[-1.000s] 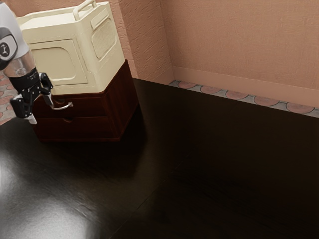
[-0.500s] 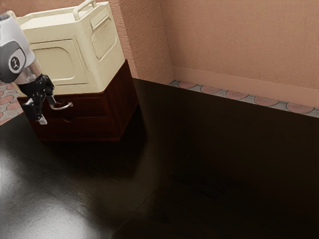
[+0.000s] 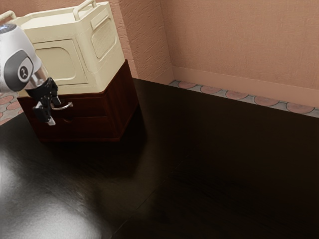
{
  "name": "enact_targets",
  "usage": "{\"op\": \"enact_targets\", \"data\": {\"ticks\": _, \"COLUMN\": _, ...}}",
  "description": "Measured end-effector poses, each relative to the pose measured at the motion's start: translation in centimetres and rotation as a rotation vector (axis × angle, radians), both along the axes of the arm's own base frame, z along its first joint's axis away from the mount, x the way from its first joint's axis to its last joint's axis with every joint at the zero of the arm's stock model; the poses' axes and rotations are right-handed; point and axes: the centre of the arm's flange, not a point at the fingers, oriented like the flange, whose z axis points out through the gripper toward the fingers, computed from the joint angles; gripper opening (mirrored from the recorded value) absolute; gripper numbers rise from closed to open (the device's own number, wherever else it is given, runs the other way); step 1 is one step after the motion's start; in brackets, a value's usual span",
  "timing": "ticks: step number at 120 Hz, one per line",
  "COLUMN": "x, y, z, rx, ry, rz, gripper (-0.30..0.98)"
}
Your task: Pull the drawer handle with one arm to open the drawer
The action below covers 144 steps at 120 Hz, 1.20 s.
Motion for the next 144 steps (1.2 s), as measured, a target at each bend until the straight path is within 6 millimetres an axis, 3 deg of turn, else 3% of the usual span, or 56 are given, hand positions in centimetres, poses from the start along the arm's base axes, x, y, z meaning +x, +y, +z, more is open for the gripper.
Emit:
{"op": "enact_targets", "data": {"ticks": 22, "x": 0.3, "y": 0.2, "z": -0.4, "rx": -0.002, "ry": -0.017, "rz": 0.012, "gripper": 0.67}}
{"op": "enact_targets", "data": {"ticks": 49, "x": 0.1, "y": 0.2, "z": -0.5, "rx": -0.020, "ry": -0.035, "rz": 0.030, "gripper": 0.38}}
{"op": "enact_targets", "data": {"ticks": 83, "x": -1.2, "y": 0.0, "z": -0.8, "rx": -0.036, "ry": -0.030, "rz": 0.045, "gripper": 0.16}}
{"op": "enact_targets", "data": {"ticks": 144, "x": -5.2, "y": -1.6, "z": -0.9, "rx": -0.046, "ry": -0.025, "rz": 0.050, "gripper": 0.07}}
